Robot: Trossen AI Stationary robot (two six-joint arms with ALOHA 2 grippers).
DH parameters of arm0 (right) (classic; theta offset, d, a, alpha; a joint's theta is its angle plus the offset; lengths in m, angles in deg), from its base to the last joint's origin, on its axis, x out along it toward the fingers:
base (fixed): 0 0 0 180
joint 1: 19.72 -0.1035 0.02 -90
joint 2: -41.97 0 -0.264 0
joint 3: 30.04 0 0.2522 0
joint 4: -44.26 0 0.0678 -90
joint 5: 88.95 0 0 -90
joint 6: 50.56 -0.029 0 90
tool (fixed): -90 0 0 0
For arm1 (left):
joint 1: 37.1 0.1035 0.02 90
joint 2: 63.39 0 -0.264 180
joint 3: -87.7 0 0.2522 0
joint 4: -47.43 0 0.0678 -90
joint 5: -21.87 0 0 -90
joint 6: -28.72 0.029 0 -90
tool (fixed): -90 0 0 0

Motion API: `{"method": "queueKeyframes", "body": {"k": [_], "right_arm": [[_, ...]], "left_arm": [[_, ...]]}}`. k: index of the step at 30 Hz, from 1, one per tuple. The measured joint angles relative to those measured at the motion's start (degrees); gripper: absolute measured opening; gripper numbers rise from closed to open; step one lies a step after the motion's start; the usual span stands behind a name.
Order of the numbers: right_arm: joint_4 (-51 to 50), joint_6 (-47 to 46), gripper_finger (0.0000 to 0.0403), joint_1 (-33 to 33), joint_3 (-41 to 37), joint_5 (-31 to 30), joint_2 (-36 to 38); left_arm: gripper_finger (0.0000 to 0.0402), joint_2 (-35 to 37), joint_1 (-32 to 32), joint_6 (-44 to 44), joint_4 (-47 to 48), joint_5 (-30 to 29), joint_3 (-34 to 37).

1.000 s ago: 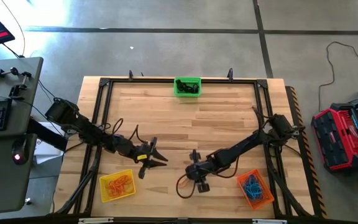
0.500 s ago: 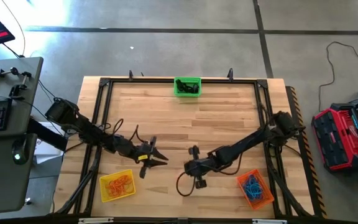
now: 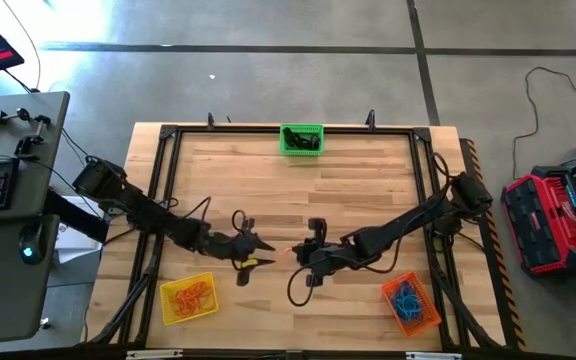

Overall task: Sort rubber bands into baskets
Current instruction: Put the orange rubber band into the yellow bin

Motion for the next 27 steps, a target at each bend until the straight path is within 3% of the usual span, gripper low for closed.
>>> {"method": "queueKeyframes", "body": {"k": [6, 13, 27], "right_arm": [[0.06, 0.62, 0.0, 0.0, 0.0, -0.31, -0.04], [1.93, 1.01, 0.0, 0.0, 0.0, -1.38, -0.04], [4.89, 1.0, 0.0, -0.04, 0.0, -2.34, -0.04]], "left_arm": [[0.0184, 0.0, -0.45, 0.41, 7.89, -4.44, -1.83], [0.0208, 0.0, -1.78, 0.48, 10.37, -3.61, -3.78], [0.0203, 0.0, -2.02, -1.04, 12.28, -6.1, -4.13]]}}
